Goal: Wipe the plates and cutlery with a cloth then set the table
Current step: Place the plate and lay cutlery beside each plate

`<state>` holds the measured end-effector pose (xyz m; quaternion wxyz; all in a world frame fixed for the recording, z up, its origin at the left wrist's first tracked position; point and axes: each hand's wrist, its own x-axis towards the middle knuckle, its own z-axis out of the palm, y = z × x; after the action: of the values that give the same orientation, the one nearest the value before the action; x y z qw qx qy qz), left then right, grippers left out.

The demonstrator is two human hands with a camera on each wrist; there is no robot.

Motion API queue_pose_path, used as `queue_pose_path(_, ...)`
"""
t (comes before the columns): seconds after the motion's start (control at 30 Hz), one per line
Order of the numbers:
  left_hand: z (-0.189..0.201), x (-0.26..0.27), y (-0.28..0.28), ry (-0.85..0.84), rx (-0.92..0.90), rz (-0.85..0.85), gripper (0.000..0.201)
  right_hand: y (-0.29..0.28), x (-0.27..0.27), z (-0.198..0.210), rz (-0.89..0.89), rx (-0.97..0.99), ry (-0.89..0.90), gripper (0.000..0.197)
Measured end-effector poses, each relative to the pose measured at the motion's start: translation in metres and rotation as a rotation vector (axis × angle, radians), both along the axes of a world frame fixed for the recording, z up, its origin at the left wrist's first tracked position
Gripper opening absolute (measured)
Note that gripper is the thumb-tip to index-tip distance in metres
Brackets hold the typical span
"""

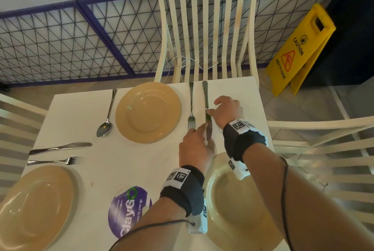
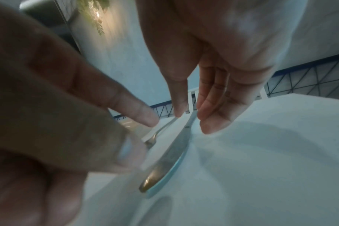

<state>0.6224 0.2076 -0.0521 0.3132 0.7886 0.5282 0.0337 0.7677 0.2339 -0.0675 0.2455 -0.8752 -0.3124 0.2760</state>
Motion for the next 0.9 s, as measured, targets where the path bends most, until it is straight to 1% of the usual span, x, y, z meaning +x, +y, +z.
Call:
queue_pose_path(0.2,0.024,-0.062,-0.025,-0.218,0.005,0.133,0.033,-0.053,-0.020,0.034,-0.023,0.163,0.029,0.027)
queue_pose_path(0.3,0.031,-0.105,-0.037,-0.274,0.004,0.167,0.028,-0.089,-0.048,0.049,0.036,0.212,0.030,0.028)
queue_pose_path(0.37,0.034,-0.138,-0.044,-0.292,-0.010,0.201,0.026,-0.114,-0.074,0.058,0.059,0.241,0.088,0.024)
queue_pose_path(0.43,0.036,-0.170,-0.052,-0.271,-0.042,0.224,0.026,-0.137,-0.105,0.066,0.083,0.245,0.153,0.019)
queue_pose_path(0.53,0.042,-0.224,-0.066,-0.187,-0.064,0.234,0.025,-0.171,-0.159,0.070,0.121,0.249,0.236,0.014)
queue_pose_path(0.6,0.042,-0.262,-0.074,-0.128,-0.060,0.208,0.025,-0.190,-0.197,0.068,0.170,0.187,0.287,0.015)
queue_pose_path(0.77,0.032,-0.349,-0.094,-0.005,-0.099,0.156,0.029,-0.232,-0.277,0.048,0.333,-0.048,0.240,0.024)
queue_pose_path(0.9,0.028,-0.399,-0.113,0.085,-0.138,0.119,0.030,-0.260,-0.322,0.032,0.367,-0.199,0.230,0.027)
